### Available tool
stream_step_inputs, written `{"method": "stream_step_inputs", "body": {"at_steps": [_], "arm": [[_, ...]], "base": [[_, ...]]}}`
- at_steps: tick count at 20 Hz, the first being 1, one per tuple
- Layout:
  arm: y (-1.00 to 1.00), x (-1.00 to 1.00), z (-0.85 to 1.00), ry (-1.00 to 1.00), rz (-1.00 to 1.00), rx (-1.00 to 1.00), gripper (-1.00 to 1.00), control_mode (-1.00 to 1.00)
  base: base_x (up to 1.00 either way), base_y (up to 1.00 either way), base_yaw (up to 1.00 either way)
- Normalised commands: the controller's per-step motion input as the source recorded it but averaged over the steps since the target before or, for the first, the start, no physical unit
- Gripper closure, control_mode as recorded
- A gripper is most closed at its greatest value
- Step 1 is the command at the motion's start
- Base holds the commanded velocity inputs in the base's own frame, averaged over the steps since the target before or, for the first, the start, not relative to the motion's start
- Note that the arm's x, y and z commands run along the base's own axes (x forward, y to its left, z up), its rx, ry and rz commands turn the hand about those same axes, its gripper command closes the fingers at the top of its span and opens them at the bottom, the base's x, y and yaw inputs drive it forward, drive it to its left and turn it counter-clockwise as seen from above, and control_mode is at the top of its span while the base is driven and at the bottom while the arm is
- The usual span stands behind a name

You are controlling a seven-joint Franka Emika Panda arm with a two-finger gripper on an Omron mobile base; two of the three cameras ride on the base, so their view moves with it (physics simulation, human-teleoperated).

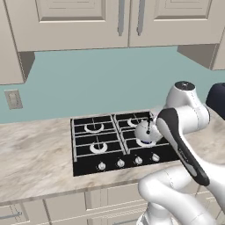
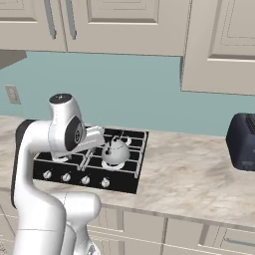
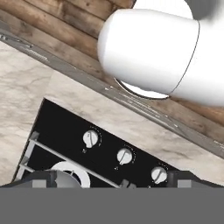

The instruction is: The kettle is done boiling. Turn off the stove, then wait for 300 timesteps before moving the kettle to the dining table.

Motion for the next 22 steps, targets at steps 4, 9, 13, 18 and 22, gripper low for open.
{"method": "stream_step_inputs", "body": {"at_steps": [4,9,13,18,22], "arm": [[-0.23,0.00,-0.36,0.02,0.04,-0.08,-1.00,-1.00],[-0.22,0.00,-0.38,0.02,0.07,-0.03,-1.00,-1.00],[-0.15,0.00,-0.12,0.00,0.03,0.00,-1.00,-1.00],[-0.16,0.15,-0.21,0.00,0.00,0.00,-1.00,-1.00],[-0.03,0.32,-0.23,0.00,0.00,0.00,-1.00,-1.00]], "base": [[0.00,0.00,0.00],[0.00,0.00,0.00],[0.00,0.00,0.00],[0.00,0.00,0.00],[0.00,0.00,0.00]]}}
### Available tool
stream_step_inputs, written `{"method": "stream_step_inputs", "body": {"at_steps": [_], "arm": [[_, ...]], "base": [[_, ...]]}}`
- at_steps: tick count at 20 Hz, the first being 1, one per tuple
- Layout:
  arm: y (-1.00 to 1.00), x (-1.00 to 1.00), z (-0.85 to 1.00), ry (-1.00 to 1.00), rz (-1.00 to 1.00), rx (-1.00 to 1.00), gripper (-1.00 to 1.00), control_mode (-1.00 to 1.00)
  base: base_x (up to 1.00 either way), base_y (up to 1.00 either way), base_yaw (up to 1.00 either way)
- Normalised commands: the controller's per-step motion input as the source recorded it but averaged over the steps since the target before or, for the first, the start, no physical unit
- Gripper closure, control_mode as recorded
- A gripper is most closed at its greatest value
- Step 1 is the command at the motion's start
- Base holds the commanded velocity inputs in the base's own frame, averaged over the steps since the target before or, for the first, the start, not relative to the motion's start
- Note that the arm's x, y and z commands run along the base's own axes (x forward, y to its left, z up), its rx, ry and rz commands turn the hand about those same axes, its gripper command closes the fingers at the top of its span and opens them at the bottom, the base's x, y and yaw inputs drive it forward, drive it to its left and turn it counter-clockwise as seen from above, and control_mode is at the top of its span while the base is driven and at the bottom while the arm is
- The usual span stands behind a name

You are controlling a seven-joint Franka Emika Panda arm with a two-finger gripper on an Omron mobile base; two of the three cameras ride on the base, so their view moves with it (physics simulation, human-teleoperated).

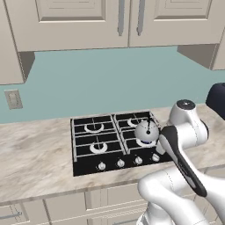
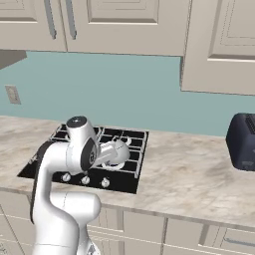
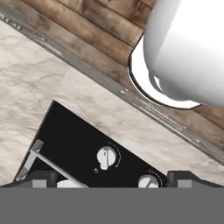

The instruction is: The kettle is done boiling. Turn off the stove, then wait for 300 timesteps before moving the kettle to the dining table.

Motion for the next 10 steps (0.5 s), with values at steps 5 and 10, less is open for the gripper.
{"method": "stream_step_inputs", "body": {"at_steps": [5,10], "arm": [[0.00,0.26,-0.27,0.00,0.00,0.00,-1.00,-1.00],[0.00,0.19,-0.28,0.00,0.00,0.00,-1.00,-1.00]], "base": [[0.00,0.00,0.00],[0.00,0.00,0.00]]}}
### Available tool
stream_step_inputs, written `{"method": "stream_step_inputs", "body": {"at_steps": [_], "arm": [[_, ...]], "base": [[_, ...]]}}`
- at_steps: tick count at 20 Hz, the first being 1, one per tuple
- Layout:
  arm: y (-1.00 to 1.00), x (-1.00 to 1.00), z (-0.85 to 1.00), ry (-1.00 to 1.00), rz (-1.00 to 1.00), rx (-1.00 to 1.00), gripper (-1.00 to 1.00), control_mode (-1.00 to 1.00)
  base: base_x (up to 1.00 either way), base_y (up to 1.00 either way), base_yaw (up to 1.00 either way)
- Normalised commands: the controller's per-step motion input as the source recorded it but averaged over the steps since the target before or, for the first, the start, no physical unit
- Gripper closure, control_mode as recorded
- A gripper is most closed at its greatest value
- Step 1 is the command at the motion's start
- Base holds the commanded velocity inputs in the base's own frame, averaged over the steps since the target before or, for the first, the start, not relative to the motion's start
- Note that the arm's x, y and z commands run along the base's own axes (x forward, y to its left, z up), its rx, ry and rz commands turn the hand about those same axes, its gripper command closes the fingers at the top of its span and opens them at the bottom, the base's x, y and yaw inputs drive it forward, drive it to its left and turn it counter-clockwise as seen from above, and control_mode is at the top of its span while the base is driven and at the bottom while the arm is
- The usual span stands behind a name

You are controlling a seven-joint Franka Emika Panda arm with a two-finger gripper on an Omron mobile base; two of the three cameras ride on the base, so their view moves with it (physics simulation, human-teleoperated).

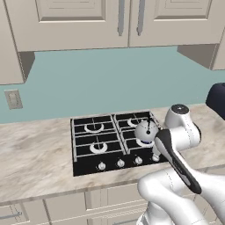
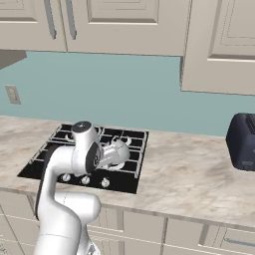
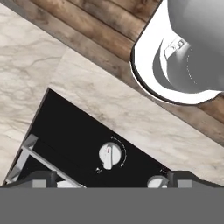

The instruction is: The kettle is done boiling. Turn off the stove, then wait for 300 timesteps before moving the kettle to the dining table.

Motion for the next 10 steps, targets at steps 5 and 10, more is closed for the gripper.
{"method": "stream_step_inputs", "body": {"at_steps": [5,10], "arm": [[0.00,0.11,-0.27,0.00,0.00,0.00,-1.00,-1.00],[0.00,0.04,-0.26,0.00,0.00,0.00,-1.00,-1.00]], "base": [[0.00,0.00,0.00],[0.00,0.00,0.00]]}}
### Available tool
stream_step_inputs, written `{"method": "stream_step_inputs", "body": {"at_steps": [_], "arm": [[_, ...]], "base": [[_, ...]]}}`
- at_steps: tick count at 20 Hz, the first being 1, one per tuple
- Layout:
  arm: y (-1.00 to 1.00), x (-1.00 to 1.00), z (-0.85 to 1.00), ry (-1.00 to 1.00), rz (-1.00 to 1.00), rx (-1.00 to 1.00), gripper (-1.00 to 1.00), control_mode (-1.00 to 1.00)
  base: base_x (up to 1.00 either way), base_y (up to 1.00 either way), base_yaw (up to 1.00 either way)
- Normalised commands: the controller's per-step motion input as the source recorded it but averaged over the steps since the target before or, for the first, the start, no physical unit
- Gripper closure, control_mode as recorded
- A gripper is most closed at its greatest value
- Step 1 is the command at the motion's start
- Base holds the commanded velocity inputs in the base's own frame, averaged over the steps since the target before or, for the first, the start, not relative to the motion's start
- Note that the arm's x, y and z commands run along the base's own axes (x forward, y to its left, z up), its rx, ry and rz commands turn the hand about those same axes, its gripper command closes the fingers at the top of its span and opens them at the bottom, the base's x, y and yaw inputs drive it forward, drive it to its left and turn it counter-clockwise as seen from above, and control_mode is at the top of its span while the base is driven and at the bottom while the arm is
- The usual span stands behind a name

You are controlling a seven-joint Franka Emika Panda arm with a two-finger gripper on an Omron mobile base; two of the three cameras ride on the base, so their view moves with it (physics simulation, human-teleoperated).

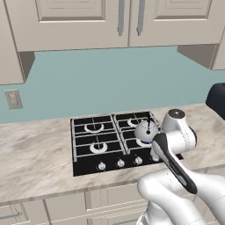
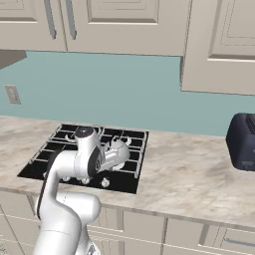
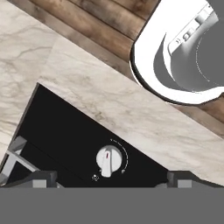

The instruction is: The kettle is done boiling. Turn off the stove, then wait for 300 timesteps before moving the kettle to the dining table.

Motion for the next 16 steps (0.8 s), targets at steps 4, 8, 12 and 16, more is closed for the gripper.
{"method": "stream_step_inputs", "body": {"at_steps": [4,8,12,16], "arm": [[0.00,0.11,-0.25,0.00,0.00,0.00,-1.00,-1.00],[0.00,0.14,-0.22,0.00,0.00,0.00,-1.00,-1.00],[0.00,0.08,-0.19,0.00,0.00,0.01,-1.00,-1.00],[0.00,0.00,-0.24,0.00,0.00,0.00,-1.00,-1.00]], "base": [[0.00,0.00,0.00],[0.00,0.00,0.00],[0.00,0.00,0.00],[0.00,0.00,0.00]]}}
